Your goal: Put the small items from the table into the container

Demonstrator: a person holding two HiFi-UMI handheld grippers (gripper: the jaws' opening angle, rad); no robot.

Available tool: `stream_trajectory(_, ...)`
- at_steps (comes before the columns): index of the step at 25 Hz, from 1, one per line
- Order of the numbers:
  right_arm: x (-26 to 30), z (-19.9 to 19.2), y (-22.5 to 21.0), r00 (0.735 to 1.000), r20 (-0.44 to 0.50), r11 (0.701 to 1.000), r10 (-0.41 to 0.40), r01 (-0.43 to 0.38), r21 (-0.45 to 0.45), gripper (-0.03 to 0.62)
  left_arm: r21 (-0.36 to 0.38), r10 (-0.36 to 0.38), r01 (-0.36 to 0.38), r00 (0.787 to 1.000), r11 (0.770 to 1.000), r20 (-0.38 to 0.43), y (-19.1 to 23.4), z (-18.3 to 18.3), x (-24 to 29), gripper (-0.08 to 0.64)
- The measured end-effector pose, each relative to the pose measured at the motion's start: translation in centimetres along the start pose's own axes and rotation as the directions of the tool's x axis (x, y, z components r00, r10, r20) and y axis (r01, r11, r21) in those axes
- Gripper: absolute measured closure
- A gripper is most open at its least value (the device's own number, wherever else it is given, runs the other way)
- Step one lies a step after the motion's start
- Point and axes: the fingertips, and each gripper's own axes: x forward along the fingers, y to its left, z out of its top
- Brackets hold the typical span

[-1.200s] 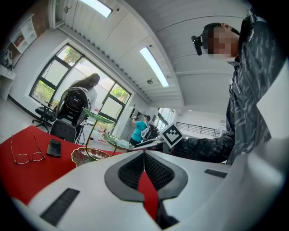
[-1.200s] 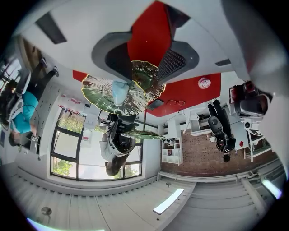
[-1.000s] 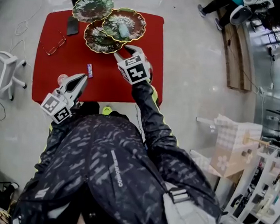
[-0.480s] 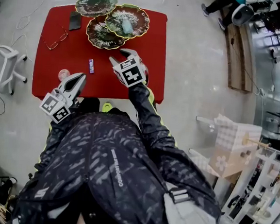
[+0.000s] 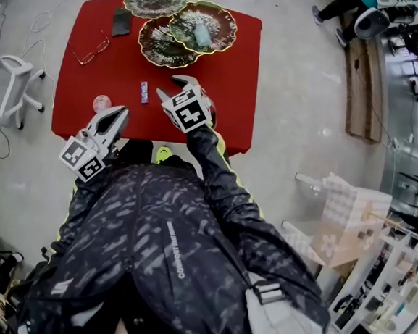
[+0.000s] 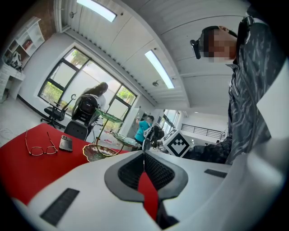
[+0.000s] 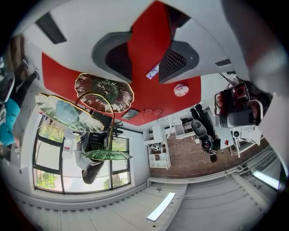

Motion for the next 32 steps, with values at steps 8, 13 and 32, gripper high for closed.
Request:
stream_trajectory(8, 3.3, -1.5, 2.9, 0.995, -0.053, 0.996, 0.083, -0.082, 0.023, 0.407, -0.017, 0.030, -0.030, 0.999, 0.999, -0.014, 1.2, -0.4, -1.2, 0.548)
stream_trajectory(13, 5.1, -1.9, 3.7, 0.991, -0.073, 0.993, 0.114, -0.111, 0.048, 0.407, -0.025, 0.041, -0.042, 0.999, 0.999, -0.021, 2.3, -0.3, -1.8, 0.548)
stream_trajectory(32, 11.6, -5.5, 4.4, 0.966, -0.243, 0.993, 0.087, -0.066, 0.096, 0.388, -0.065, 0.083, -0.086, 0.996, 0.994, -0.043, 6.3, -0.6, -3.4, 0.548)
